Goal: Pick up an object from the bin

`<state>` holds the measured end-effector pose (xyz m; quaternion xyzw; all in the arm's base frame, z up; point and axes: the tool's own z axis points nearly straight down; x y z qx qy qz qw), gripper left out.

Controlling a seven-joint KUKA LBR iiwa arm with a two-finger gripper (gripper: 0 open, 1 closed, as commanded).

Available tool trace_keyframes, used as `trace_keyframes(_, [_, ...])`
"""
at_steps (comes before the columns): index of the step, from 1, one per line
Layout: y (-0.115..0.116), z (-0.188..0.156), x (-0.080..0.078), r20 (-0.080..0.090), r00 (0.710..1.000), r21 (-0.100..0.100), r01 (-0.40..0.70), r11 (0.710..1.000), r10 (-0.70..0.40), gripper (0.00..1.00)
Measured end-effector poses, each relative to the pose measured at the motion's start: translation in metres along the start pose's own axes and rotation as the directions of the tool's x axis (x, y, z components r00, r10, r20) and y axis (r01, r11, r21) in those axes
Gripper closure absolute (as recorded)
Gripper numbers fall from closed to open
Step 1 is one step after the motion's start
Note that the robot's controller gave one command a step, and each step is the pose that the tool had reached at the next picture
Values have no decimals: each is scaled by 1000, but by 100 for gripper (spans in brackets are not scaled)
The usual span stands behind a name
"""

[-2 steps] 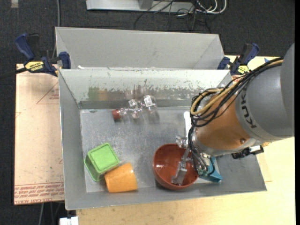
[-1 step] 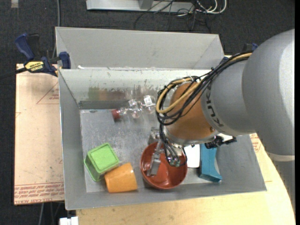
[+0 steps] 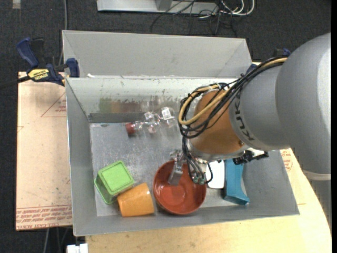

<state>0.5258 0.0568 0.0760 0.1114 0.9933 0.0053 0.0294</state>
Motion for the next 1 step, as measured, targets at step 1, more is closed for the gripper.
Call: trace_keyframes(1, [51, -161, -17, 10, 1000, -5, 23, 1000, -23, 100])
